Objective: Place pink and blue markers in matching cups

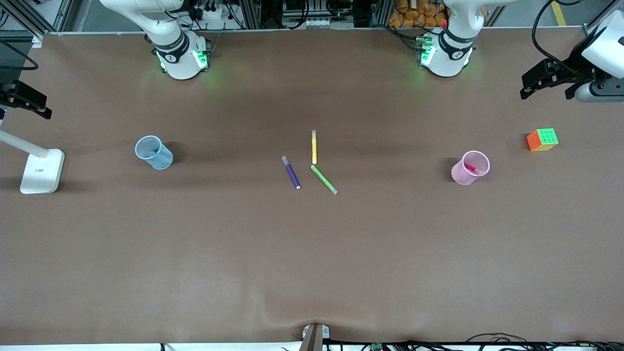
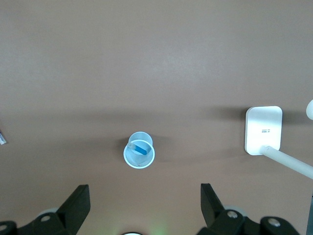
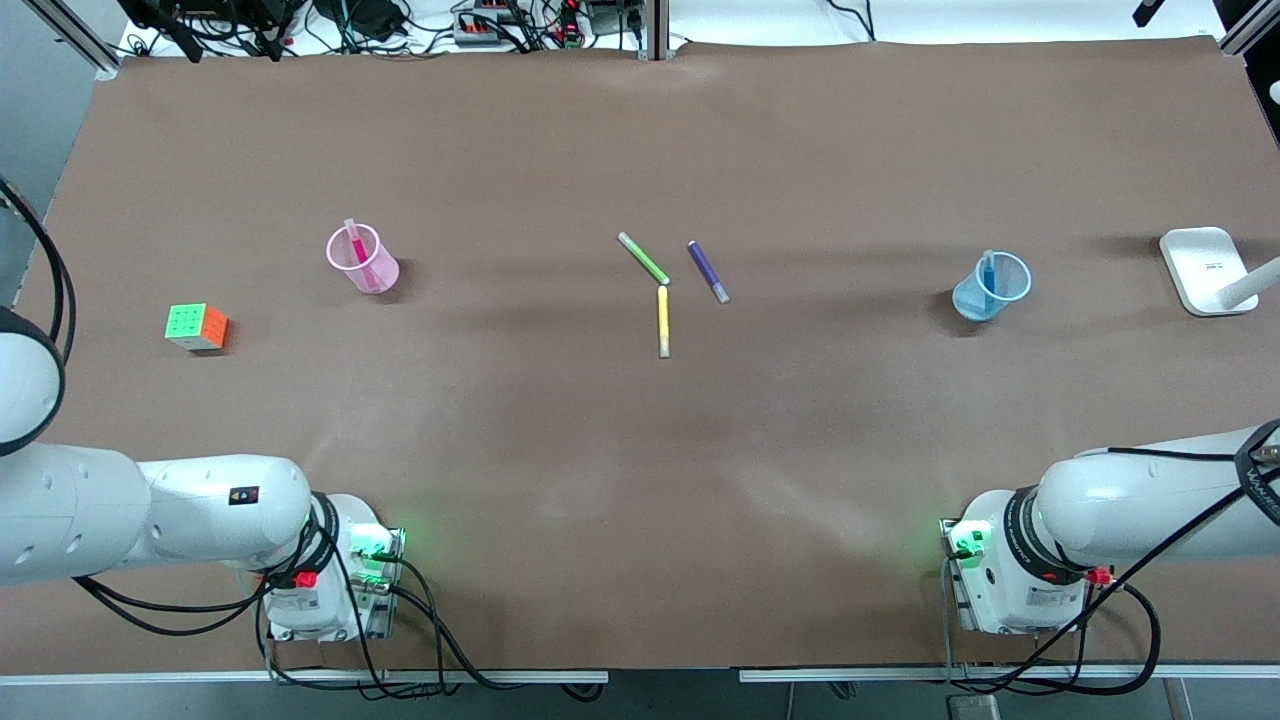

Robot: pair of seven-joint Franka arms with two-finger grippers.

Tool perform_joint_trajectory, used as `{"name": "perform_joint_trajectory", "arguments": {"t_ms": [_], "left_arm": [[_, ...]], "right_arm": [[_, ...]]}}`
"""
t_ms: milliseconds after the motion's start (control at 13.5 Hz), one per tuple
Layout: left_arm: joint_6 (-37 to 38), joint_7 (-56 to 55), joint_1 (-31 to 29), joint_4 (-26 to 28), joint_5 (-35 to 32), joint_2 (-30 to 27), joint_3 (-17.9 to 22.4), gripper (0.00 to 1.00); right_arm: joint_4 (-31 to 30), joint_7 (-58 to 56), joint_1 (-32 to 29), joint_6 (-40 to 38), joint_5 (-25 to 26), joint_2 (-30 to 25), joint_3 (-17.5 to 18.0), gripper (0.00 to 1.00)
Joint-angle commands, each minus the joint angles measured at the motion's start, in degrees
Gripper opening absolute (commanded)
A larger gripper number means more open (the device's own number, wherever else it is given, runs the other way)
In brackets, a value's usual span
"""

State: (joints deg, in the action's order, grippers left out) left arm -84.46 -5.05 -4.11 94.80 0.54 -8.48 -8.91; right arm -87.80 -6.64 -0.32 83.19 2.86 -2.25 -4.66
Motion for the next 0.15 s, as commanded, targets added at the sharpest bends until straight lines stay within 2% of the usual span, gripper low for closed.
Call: {"name": "perform_joint_trajectory", "arguments": {"t_ms": [0, 74], "left_arm": [[1.2, -1.1, -0.3, -1.6, -0.6, 0.6, -0.1, 1.00], [1.3, -0.9, -0.3, -1.6, -0.6, 0.6, -0.1, 1.00]], "right_arm": [[1.5, 0.9, 0.1, -1.4, -0.4, 0.7, 0.2, 1.00], [1.5, 0.9, 0.1, -1.4, -0.6, 0.7, 0.2, 1.00]]}}
